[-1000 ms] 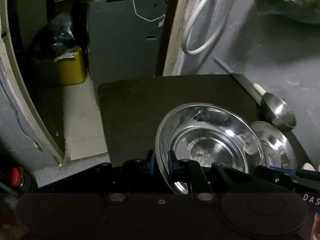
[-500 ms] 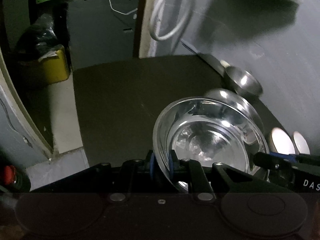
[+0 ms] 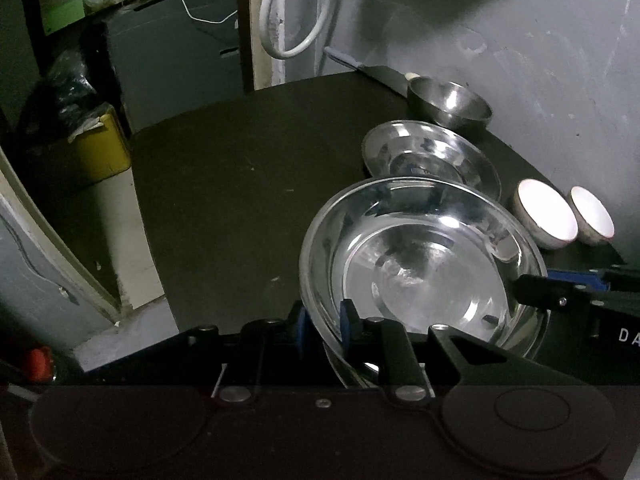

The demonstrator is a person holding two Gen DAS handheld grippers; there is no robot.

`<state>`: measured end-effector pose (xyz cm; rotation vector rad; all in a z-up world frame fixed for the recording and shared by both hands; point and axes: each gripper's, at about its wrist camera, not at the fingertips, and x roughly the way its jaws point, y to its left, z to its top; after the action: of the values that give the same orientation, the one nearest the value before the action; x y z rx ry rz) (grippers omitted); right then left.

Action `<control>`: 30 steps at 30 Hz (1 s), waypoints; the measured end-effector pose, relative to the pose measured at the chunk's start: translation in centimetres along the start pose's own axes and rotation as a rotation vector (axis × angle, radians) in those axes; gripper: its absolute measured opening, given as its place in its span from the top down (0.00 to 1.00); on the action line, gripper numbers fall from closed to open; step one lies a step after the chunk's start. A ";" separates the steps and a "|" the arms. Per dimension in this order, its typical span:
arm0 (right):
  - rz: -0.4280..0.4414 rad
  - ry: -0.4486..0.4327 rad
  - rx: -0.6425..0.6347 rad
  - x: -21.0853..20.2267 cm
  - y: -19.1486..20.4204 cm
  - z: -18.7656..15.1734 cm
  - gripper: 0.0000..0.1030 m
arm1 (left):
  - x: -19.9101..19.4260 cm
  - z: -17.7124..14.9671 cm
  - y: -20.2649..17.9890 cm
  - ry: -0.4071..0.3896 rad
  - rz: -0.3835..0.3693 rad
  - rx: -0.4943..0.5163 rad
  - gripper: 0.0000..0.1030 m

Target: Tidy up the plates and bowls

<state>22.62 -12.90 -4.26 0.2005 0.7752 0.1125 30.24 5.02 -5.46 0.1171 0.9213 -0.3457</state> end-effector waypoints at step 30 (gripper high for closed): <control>-0.015 0.063 0.007 0.7 -0.2 -1.5 0.58 | 0.9 -1.4 -1.4 0.064 -0.005 0.046 0.77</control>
<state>22.07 -12.80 -5.79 0.1986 0.8396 0.1028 29.24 3.84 -6.94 0.1688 0.9769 -0.3697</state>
